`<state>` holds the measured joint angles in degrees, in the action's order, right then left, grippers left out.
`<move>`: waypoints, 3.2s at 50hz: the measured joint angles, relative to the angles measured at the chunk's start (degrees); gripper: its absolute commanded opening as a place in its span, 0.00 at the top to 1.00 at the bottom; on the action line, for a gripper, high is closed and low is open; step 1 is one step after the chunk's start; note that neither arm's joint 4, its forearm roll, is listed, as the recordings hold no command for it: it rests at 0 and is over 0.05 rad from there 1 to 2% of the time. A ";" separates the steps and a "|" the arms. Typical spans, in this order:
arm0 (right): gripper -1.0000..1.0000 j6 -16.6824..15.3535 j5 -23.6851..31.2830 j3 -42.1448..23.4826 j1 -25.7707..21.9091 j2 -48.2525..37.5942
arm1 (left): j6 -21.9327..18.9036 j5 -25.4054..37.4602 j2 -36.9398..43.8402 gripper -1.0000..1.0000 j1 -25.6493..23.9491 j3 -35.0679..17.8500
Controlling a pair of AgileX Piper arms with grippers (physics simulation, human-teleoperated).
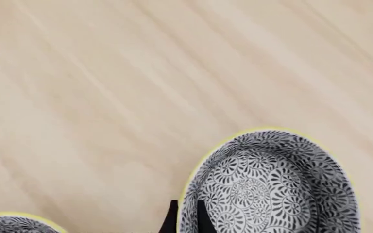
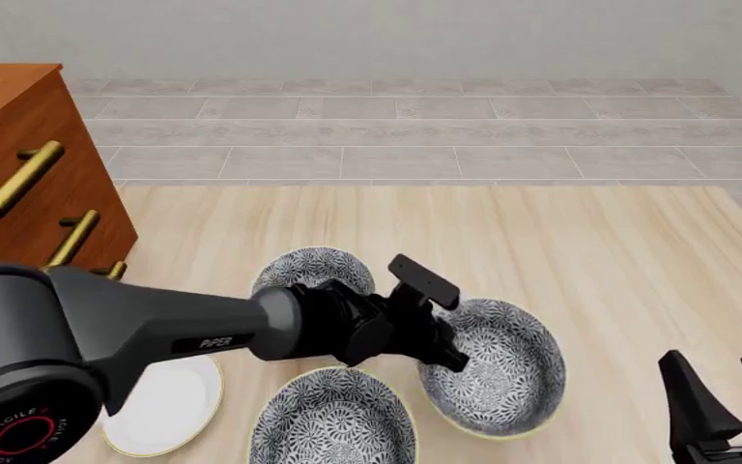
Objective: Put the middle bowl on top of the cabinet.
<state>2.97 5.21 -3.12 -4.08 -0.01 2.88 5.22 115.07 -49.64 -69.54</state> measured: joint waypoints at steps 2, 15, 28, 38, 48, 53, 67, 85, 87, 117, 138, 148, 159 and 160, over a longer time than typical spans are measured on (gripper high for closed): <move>0.00 -0.01 0.00 0.02 -0.05 0.00 | -0.03 0.02 -0.23 1.00 -0.05 0.04; 0.00 -0.09 0.07 0.06 -0.42 -0.01 | 0.51 0.10 -2.03 1.00 -0.29 0.74; 0.00 -0.19 -0.07 0.04 -0.81 -0.16 | 1.46 0.51 -4.89 1.00 -0.50 1.72; 0.00 -0.27 0.18 -0.22 -1.15 -0.09 | 2.92 1.25 -8.93 1.00 -1.28 2.69; 0.00 -0.38 0.58 -0.59 -1.52 -0.03 | 4.57 1.92 -12.95 1.00 -2.16 3.32; 0.00 -0.45 0.64 -0.61 -1.64 -0.02 | 5.20 2.36 -14.79 1.00 -2.62 3.45; 0.00 -0.69 0.70 -0.67 -1.81 0.00 | 6.27 3.42 -19.87 1.00 -3.36 4.06; 0.00 -0.89 0.59 -0.62 -2.02 0.00 | 6.44 4.18 -23.92 1.00 -2.98 4.86; 0.00 -0.89 0.60 -0.64 -2.05 0.00 | 6.49 4.25 -24.42 1.00 -2.86 4.97; 0.00 -0.91 0.72 -0.94 -2.63 -0.01 | 5.58 7.61 -32.04 1.00 3.13 3.94; 0.00 -1.02 0.89 -1.26 -3.16 -0.02 | 4.62 9.64 -37.16 1.00 10.63 2.35; 0.00 -0.96 0.98 -1.34 -3.49 -0.01 | 5.29 10.87 -39.73 1.00 15.67 1.10; 0.00 -0.84 1.05 -1.44 -3.60 0.00 | 5.82 11.82 -41.81 1.00 20.40 -0.08; 0.00 -0.84 1.05 -1.44 -3.62 0.00 | 5.85 11.89 -41.99 1.00 20.74 -0.19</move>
<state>2.13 6.25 -4.56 -7.69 -0.01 8.72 17.11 73.08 -28.89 -69.73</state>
